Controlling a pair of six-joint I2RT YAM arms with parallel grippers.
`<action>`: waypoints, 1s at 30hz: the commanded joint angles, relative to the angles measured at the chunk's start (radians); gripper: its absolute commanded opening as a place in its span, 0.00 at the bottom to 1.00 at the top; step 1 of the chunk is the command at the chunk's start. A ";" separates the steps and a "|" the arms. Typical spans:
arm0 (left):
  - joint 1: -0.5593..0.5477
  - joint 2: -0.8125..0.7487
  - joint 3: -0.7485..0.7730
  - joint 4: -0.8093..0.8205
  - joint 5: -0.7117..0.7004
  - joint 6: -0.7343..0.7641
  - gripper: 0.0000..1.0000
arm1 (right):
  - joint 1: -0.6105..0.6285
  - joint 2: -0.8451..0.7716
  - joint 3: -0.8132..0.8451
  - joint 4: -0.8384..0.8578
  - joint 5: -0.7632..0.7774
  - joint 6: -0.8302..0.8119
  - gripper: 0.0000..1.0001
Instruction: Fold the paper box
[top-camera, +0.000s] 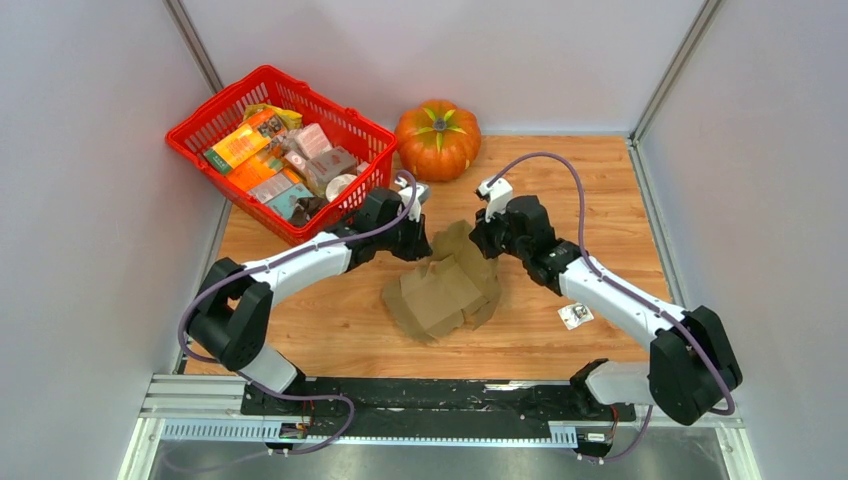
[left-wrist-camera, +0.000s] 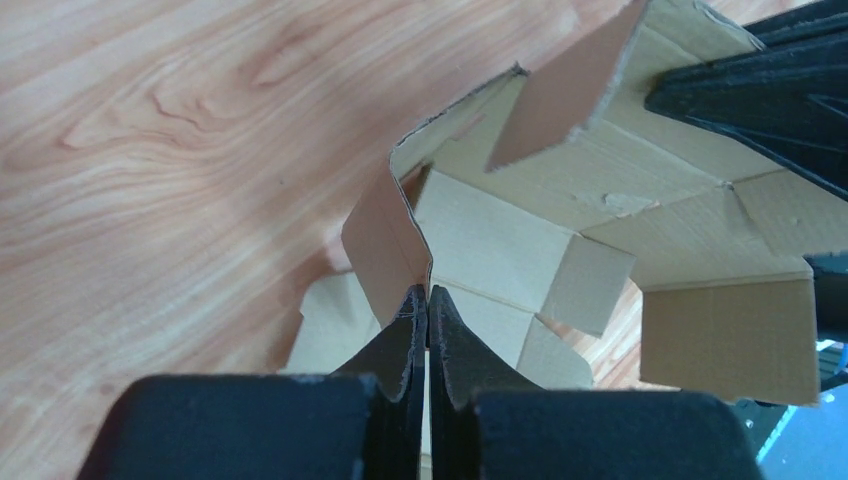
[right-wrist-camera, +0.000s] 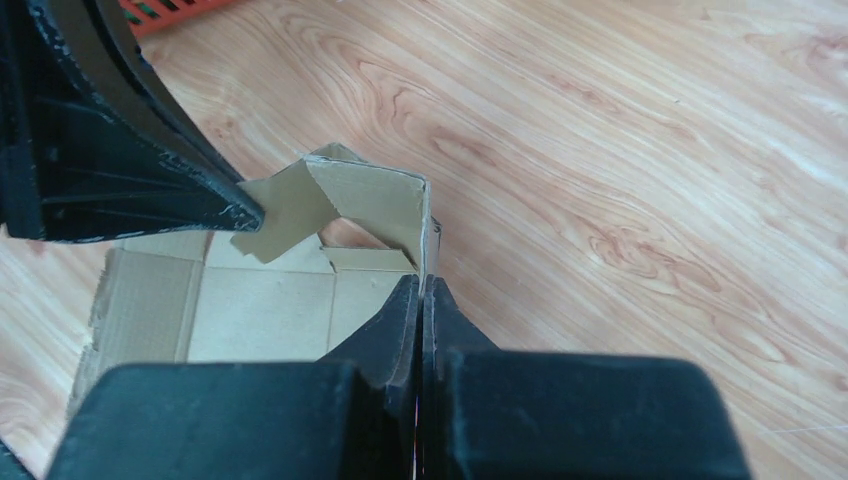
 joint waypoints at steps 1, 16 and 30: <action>-0.036 -0.058 -0.039 0.068 -0.010 -0.055 0.00 | 0.047 -0.046 -0.017 0.106 0.089 -0.120 0.00; -0.096 -0.128 -0.225 0.212 -0.108 -0.144 0.00 | 0.266 -0.012 -0.125 0.206 0.184 -0.390 0.00; -0.100 -0.196 -0.351 0.296 -0.101 -0.177 0.00 | 0.332 0.045 -0.201 0.329 0.259 -0.577 0.00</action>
